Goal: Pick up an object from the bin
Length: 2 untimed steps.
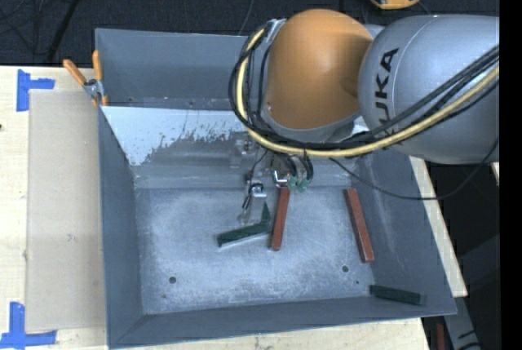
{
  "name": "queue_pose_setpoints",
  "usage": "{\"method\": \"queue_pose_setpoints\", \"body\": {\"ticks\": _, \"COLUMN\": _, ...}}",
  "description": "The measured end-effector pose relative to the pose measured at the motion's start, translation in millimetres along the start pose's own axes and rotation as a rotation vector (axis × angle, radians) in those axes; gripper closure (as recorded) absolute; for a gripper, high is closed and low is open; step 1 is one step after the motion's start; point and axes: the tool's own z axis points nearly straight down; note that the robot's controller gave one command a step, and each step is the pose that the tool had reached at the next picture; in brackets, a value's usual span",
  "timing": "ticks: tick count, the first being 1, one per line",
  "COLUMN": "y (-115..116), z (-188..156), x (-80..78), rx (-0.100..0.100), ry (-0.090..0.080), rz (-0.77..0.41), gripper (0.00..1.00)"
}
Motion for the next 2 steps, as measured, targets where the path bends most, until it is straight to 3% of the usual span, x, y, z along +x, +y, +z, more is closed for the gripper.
{"method": "queue_pose_setpoints", "body": {"ticks": 1, "y": -64, "z": 151, "x": -7.8, "rx": 0.002, "ry": 0.001, "rz": -0.104, "gripper": 0.0}}
{"method": "queue_pose_setpoints", "body": {"ticks": 2, "y": -66, "z": 167, "x": 21.9, "rx": 0.0, "ry": -0.002, "rz": -0.141, "gripper": 0.0}}
